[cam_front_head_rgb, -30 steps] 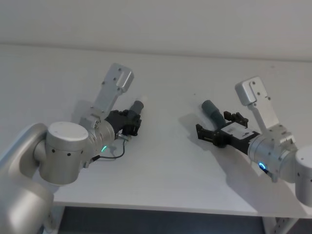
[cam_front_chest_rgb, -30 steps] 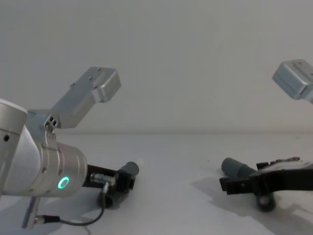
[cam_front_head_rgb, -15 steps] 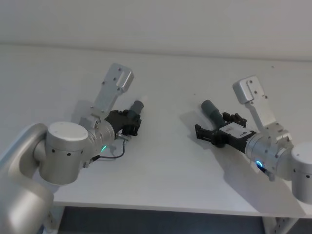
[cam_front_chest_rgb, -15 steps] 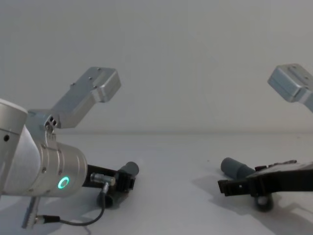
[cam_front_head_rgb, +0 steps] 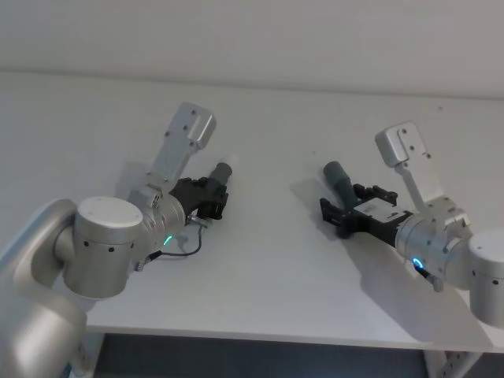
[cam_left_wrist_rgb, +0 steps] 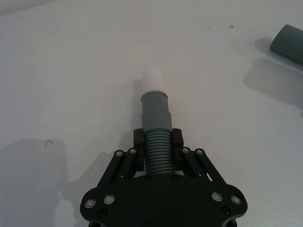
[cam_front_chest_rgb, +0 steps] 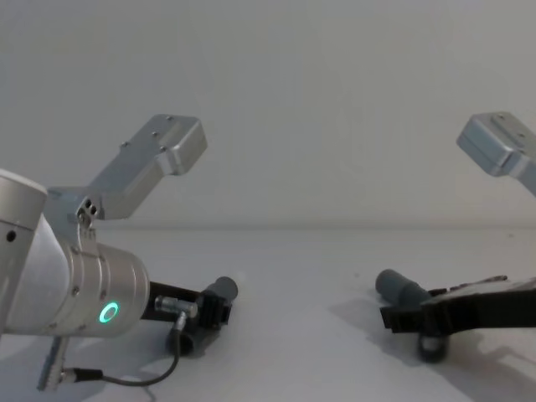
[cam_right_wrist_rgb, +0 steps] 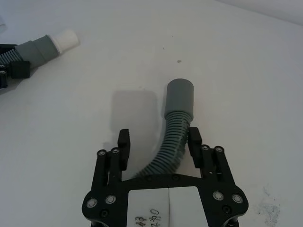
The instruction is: Use both hands to pick up one end of the pipe from the table, align the ends, and insert them.
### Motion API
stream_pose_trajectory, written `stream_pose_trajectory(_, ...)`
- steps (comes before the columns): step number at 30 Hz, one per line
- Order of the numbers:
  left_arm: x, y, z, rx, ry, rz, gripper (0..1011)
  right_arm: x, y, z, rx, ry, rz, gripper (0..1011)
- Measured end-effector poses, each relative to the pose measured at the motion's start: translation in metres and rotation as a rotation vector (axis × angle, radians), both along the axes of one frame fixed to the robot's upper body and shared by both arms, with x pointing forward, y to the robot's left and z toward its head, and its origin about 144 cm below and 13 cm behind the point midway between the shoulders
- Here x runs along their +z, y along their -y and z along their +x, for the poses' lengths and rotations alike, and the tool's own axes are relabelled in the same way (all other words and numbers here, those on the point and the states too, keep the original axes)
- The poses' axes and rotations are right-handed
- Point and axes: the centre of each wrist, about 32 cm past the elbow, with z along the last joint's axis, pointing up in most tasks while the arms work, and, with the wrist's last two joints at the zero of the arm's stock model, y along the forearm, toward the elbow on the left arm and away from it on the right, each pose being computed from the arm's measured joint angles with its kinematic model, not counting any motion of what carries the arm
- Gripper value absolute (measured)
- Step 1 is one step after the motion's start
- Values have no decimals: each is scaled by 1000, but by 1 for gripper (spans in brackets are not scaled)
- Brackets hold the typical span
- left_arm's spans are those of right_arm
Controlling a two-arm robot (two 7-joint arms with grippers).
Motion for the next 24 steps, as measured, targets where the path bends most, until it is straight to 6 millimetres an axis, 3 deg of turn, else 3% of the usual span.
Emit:
stream_pose_trajectory(1,0,0,0,0,0,0,331,0,0,0,0,0,0,738)
stream_pose_trajectory(15,0,0,0,0,0,0,331,0,0,1,-2,-4,0,262)
stream_pose_trajectory(24,0,0,0,0,0,0,331,0,0,1,-2,-5,0,252)
